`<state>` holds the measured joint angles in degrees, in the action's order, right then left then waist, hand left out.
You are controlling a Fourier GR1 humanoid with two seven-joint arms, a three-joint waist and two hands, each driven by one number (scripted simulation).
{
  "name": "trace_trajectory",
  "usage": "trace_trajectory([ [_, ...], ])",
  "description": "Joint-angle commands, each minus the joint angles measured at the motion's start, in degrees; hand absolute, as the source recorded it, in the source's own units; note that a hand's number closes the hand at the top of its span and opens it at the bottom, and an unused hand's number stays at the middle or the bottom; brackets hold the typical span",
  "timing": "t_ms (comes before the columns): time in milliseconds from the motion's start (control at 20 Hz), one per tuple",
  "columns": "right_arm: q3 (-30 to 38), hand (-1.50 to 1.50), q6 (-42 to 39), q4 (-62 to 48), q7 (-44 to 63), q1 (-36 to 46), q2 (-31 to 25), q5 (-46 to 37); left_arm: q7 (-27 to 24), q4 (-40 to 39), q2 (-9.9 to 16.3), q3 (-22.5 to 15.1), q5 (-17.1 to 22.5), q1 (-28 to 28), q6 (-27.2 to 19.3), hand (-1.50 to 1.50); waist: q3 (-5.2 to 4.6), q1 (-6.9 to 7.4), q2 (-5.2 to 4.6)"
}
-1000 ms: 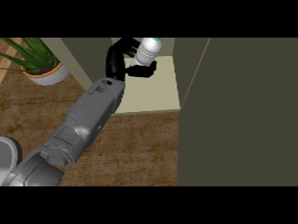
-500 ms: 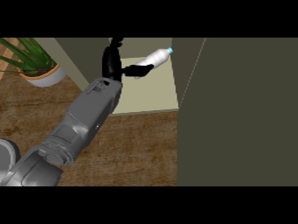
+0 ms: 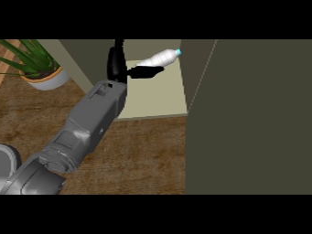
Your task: Pick up the bottled water, place it into the cabinet and close the cabinet
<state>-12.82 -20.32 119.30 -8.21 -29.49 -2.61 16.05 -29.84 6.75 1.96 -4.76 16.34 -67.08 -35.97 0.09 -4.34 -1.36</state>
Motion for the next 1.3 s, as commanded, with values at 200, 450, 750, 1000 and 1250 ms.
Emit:
trace_trajectory([
  [200, 1.24, -1.5, -0.45, -0.83, -2.06, -1.29, -0.54, -0.15, -9.77, 4.81, 3.83, 4.1, 3.1, 5.58, 11.98, -1.5, -0.14, 2.13, 0.55],
  [450, 1.61, -1.5, 0.64, 2.99, 0.8, -1.79, -1.16, 1.18, -11.91, 8.0, 2.08, 4.47, 3.38, 7.47, 17.31, -1.5, -0.13, 3.35, 1.11],
  [750, 1.37, -1.5, 0.51, 2.8, -0.68, -3.93, -1.07, 0.59, -10.62, 15.1, 1.13, 2.54, 4.3, 11.76, 20.11, -1.5, -0.1, 4.93, 1.83],
  [1000, -1.86, -1.5, 1.02, 2.12, -3.18, -6.19, 0.54, -3.09, -9.08, 21.6, 0.72, -0.71, 6.29, 16.13, 21.71, -1.5, -0.09, 5.85, 2.22],
  [1250, -0.51, -1.5, 2.82, 4.42, -0.62, -5.39, 0.12, -2.47, -2.45, 34.14, 2.27, -4.26, 7.79, 21.1, 22.09, -1.5, -0.07, 6.32, 2.28],
])
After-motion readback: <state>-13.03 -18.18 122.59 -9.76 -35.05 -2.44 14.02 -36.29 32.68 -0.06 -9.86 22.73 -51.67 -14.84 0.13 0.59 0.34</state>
